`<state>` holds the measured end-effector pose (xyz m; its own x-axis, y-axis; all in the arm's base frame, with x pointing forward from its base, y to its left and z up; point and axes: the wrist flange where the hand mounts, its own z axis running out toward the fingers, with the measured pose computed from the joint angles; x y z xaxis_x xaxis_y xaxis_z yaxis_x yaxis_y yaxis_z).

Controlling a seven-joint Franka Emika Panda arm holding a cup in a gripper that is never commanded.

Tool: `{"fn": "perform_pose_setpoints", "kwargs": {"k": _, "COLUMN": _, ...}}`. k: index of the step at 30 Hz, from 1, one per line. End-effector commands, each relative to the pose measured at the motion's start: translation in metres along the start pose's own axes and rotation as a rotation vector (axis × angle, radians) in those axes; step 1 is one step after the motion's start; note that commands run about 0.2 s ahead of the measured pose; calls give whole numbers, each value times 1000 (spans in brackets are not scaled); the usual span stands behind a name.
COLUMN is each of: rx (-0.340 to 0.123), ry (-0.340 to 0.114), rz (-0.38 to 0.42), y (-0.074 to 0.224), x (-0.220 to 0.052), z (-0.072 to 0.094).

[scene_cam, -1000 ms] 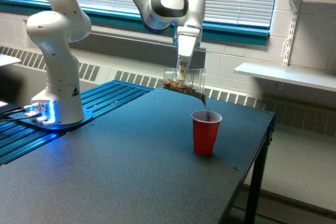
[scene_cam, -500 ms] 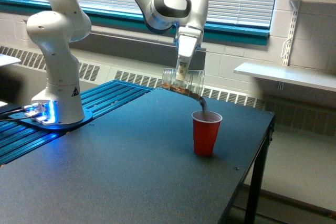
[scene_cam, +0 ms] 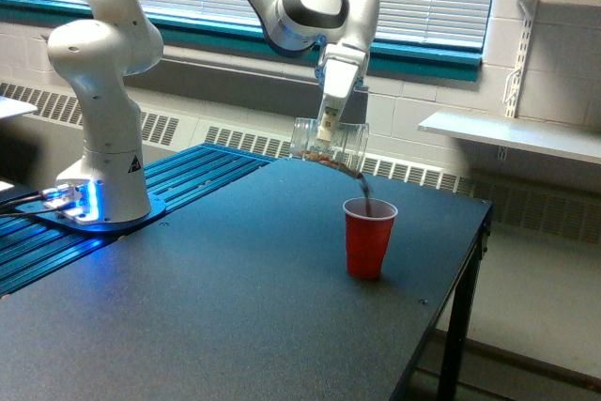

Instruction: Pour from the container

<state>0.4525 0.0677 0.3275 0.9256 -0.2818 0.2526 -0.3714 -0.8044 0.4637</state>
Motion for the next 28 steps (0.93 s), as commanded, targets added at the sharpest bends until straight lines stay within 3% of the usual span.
{"fn": "perform_pose_setpoints", "kwargs": {"k": 1, "rx": -21, "ry": -5, "rz": -47, "y": -5, "x": 1, "z": -7}}
{"fn": "perform_pose_setpoints", "kwargs": {"k": 15, "rx": -64, "ry": -54, "rz": -79, "y": -5, "x": 3, "z": -14}}
{"fn": "perform_pose_setpoints", "kwargs": {"k": 28, "rx": -29, "ry": -64, "rz": -69, "y": -1, "x": 2, "z": -11}}
